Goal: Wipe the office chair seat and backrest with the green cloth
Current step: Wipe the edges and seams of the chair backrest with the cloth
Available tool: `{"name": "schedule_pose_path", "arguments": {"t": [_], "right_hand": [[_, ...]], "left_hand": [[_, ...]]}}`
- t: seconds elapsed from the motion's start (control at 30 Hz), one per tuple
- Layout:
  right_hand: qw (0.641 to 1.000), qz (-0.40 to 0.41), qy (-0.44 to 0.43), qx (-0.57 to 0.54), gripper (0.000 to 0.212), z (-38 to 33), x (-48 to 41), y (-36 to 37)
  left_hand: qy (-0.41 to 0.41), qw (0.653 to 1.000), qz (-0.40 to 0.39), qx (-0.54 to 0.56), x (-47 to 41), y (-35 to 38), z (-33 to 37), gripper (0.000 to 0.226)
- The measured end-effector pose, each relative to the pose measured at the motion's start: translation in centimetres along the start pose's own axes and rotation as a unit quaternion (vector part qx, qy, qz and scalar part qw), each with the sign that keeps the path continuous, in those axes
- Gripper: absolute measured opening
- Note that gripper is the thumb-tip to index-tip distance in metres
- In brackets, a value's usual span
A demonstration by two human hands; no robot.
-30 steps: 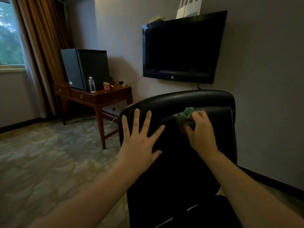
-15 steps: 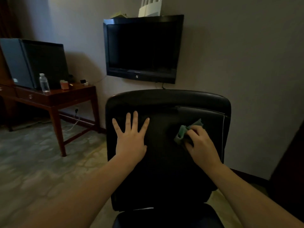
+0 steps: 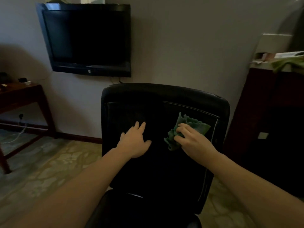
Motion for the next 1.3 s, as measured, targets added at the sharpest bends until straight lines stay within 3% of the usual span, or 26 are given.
{"name": "schedule_pose_path", "arguments": {"t": [0.07, 0.17, 0.33, 0.43, 0.5, 0.57, 0.63, 0.7, 0.8, 1.07, 1.2, 1.3], "right_hand": [[0.999, -0.007, -0.039, 0.035, 0.025, 0.6, 1.3, -1.7], [0.990, -0.057, -0.082, 0.096, 0.021, 1.2, 3.0, -4.8], [0.976, -0.181, -0.049, 0.114, 0.019, 0.8, 6.1, -9.6], [0.980, -0.162, -0.017, 0.116, 0.020, -0.4, 8.4, -12.2], [0.988, -0.102, 0.023, 0.117, 0.024, -1.4, 10.0, -13.7], [0.983, -0.049, 0.099, 0.145, 0.033, -2.1, 11.5, -15.3], [0.962, -0.068, 0.189, 0.184, 0.057, -2.5, 12.8, -17.1], [0.937, -0.129, 0.252, 0.203, 0.082, -2.4, 13.8, -19.1], [0.915, -0.184, 0.288, 0.213, 0.096, -2.0, 15.0, -21.3], [0.904, -0.242, 0.284, 0.211, 0.092, -3.3, 15.6, -22.6], [0.897, -0.261, 0.281, 0.221, 0.085, -3.6, 15.9, -22.7], [0.897, -0.260, 0.278, 0.225, 0.084, -3.8, 16.0, -22.8]], "left_hand": [[0.046, 0.998, 0.023, 0.039, 0.7, 0.7, 2.8, 0.078], [0.155, 0.977, 0.122, 0.077, 3.3, 2.0, 8.5, 0.069], [0.233, 0.947, 0.149, 0.165, 6.9, 5.7, 15.1, 0.076], [0.220, 0.929, 0.148, 0.257, 8.0, 7.5, 16.8, 0.089], [0.233, 0.921, 0.159, 0.268, 8.5, 8.4, 17.6, 0.090], [0.270, 0.922, 0.199, 0.196, 9.3, 9.2, 18.4, 0.081], [0.289, 0.917, 0.246, 0.121, 10.4, 9.8, 18.9, 0.068], [0.288, 0.910, 0.283, 0.098, 11.4, 10.4, 19.3, 0.056], [0.277, 0.908, 0.293, 0.115, 12.2, 10.7, 19.6, 0.052], [0.094, 0.922, 0.228, 0.299, 10.1, 5.7, 21.0, 0.031], [0.091, 0.924, 0.211, 0.304, 7.5, 3.9, 21.9, 0.044], [0.082, 0.916, 0.252, 0.301, 5.5, 2.5, 22.2, 0.039]]}}
Point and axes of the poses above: each hand's wrist, its own x-axis away from the middle knuckle, its own y-axis out of the palm, z = x × y, the point moved 2 cm from there along -x, towards the middle knuckle, and after that the axes turned 4 degrees about z, right-handed, at the moved point
